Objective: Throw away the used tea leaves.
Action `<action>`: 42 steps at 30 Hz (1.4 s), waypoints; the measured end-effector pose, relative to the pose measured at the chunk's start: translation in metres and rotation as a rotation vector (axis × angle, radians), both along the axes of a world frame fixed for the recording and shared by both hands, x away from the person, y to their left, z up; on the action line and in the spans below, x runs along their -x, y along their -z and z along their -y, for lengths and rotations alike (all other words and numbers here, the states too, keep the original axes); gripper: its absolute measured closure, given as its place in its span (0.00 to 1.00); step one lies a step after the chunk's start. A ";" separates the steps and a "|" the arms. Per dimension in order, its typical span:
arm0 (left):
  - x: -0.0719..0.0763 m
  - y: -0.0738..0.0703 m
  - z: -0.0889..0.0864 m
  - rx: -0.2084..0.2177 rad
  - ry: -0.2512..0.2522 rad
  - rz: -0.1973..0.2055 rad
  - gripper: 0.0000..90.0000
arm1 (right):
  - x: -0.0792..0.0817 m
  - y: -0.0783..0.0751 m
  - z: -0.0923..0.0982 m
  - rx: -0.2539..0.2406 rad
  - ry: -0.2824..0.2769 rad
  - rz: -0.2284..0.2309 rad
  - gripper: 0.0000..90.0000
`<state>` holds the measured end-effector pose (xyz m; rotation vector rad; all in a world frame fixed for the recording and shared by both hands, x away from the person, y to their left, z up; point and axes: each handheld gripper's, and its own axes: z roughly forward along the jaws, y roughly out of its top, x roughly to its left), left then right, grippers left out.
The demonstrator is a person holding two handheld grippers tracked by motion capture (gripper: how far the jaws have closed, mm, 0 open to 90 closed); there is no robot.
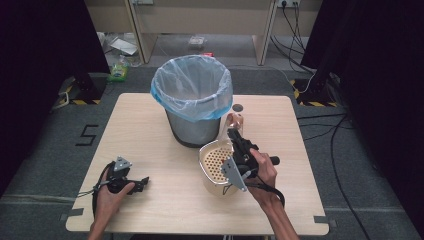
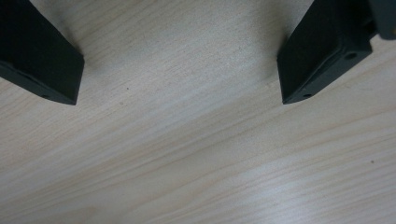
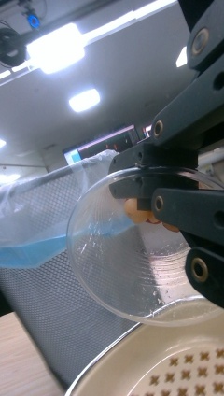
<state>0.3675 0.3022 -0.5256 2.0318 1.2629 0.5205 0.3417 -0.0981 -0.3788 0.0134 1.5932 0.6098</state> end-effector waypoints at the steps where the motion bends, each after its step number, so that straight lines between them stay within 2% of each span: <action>1: 0.000 0.000 0.000 0.000 0.000 0.000 0.00 | 0.003 -0.001 -0.001 0.009 -0.013 0.018 0.98; 3: 0.000 0.000 0.000 0.000 0.000 0.000 0.00 | 0.003 0.001 -0.004 0.061 -0.005 0.062 0.98; 6: 0.000 0.000 0.000 0.000 0.000 0.000 0.00 | 0.004 0.003 -0.005 0.058 -0.020 0.073 0.98; 7: 0.000 0.000 0.000 0.001 0.000 0.000 0.00 | 0.005 0.003 -0.006 0.083 -0.025 0.102 0.98; 10: 0.000 0.000 0.000 -0.001 0.000 0.001 0.00 | -0.001 0.014 -0.007 0.132 -0.009 0.111 0.98; 12: 0.000 0.000 0.000 0.000 -0.003 0.000 0.00 | 0.003 0.016 -0.008 0.168 -0.020 0.166 0.98; 13: 0.000 0.000 0.000 0.001 -0.003 0.000 0.00 | 0.004 0.016 -0.008 0.167 -0.024 0.174 0.98; 14: 0.000 0.000 0.000 0.001 -0.002 -0.001 0.00 | 0.000 0.019 -0.008 0.190 -0.011 0.179 0.98; 17: 0.000 0.000 0.000 0.000 -0.003 0.000 0.00 | 0.003 0.018 -0.009 0.176 -0.030 0.192 0.98; 19: 0.000 0.000 0.000 0.001 -0.002 0.000 0.00 | -0.003 0.022 -0.009 0.192 -0.003 0.188 0.98; 20: 0.000 0.000 0.000 0.001 -0.003 0.000 0.00 | -0.002 0.025 -0.009 0.190 -0.016 0.200 0.98; 21: 0.000 0.000 0.000 0.000 -0.003 0.000 0.00 | 0.000 0.027 -0.011 0.209 -0.026 0.227 0.98; 23: 0.000 0.000 0.000 0.001 -0.002 -0.001 0.00 | 0.000 0.027 -0.012 0.211 -0.026 0.228 0.98; 26: 0.000 0.000 0.000 0.002 -0.002 -0.001 0.00 | 0.003 0.025 -0.012 0.226 -0.021 0.270 0.98; 29: 0.000 0.000 0.000 0.001 -0.002 -0.001 0.00 | 0.005 0.023 -0.011 0.205 -0.021 0.279 0.98; 30: 0.000 0.000 0.000 0.002 -0.002 -0.002 0.00 | 0.002 0.024 -0.010 0.232 -0.011 0.279 0.98; 32: 0.000 0.000 0.000 0.001 -0.003 0.000 0.00 | 0.002 0.025 -0.010 0.229 -0.012 0.283 0.98; 34: 0.000 0.000 0.000 0.001 -0.003 0.000 0.00 | 0.004 0.025 -0.011 0.224 -0.026 0.328 0.98; 35: 0.000 0.000 0.000 0.002 -0.002 -0.002 0.00 | 0.002 0.025 -0.011 0.232 -0.022 0.331 0.98; 36: 0.000 0.000 0.000 0.002 -0.002 -0.002 0.00 | -0.002 0.027 -0.010 0.233 -0.004 0.303 0.98; 37: 0.000 0.000 0.000 0.002 -0.002 -0.002 0.00 | -0.001 0.028 -0.010 0.237 -0.013 0.309 0.98; 38: 0.000 0.000 0.000 0.002 -0.002 -0.002 0.00 | 0.002 0.026 -0.012 0.251 -0.033 0.340 0.98; 40: 0.000 0.000 0.000 0.002 -0.002 -0.002 0.00 | -0.001 0.029 -0.014 0.251 -0.023 0.326 0.98; 42: 0.000 0.000 0.000 0.003 -0.003 -0.002 0.00 | 0.000 0.029 -0.015 0.262 -0.032 0.335 0.98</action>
